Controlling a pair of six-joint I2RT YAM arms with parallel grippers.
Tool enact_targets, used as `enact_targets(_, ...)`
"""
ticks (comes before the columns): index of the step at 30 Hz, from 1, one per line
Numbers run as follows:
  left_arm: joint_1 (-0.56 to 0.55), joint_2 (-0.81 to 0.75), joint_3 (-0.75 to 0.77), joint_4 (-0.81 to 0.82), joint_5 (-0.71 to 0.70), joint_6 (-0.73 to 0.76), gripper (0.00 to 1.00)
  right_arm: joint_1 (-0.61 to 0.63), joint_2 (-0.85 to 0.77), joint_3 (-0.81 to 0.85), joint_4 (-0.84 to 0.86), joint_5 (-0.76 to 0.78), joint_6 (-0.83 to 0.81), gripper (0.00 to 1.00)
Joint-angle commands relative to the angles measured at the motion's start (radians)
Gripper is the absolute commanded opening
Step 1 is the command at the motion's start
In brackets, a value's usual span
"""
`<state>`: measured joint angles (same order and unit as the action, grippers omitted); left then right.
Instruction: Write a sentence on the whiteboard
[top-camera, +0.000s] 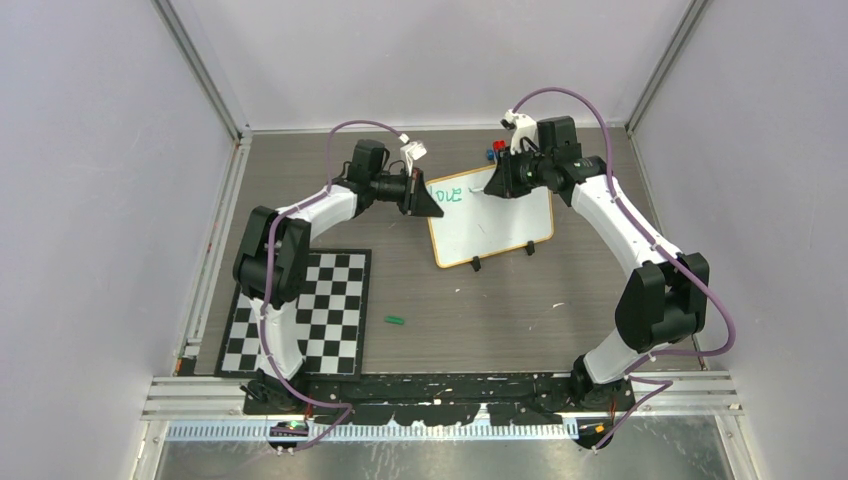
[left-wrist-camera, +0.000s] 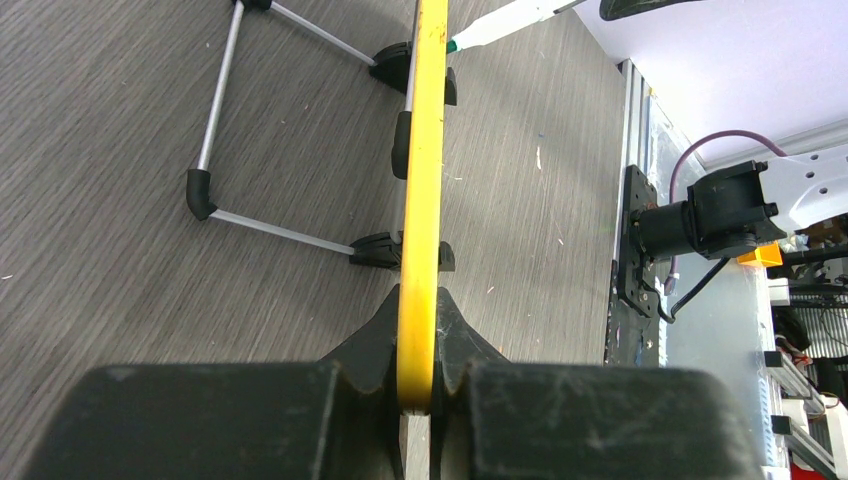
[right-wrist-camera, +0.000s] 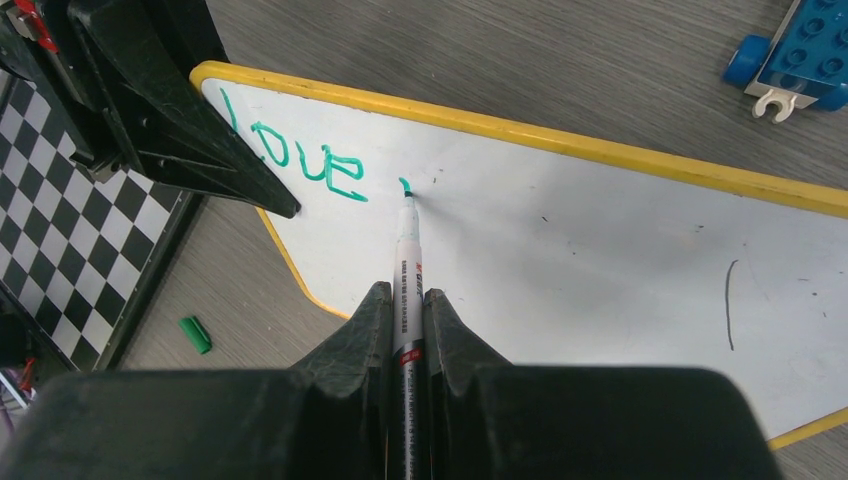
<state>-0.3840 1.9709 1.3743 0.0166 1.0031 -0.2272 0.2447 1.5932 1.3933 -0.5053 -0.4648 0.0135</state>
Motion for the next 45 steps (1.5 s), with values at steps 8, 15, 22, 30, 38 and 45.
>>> enact_targets(8, 0.004, 0.008, -0.009, -0.034, -0.029, 0.023, 0.0, 0.014, -0.002, 0.003, 0.006, 0.026, -0.044, 0.0)
enact_targets(15, 0.004, 0.006, -0.009, -0.033, -0.029, 0.023, 0.0, 0.014, 0.008, 0.048, -0.017, 0.021, -0.062, 0.0)
enact_targets(22, 0.004, 0.005, -0.011, -0.031, -0.029, 0.023, 0.0, 0.019, 0.005, 0.014, -0.019, 0.007, -0.074, 0.0)
enact_targets(30, 0.003, 0.005, -0.014, -0.027, -0.027, 0.02, 0.0, 0.019, -0.001, 0.043, -0.01, 0.029, -0.068, 0.0)
enact_targets(38, 0.002, 0.003, -0.014, -0.027, -0.027, 0.021, 0.0, 0.02, 0.018, 0.088, 0.005, 0.041, -0.05, 0.0)
enact_targets(45, 0.002, 0.001, -0.016, -0.027, -0.029, 0.023, 0.0, 0.012, 0.023, 0.097, 0.003, 0.059, -0.05, 0.0)
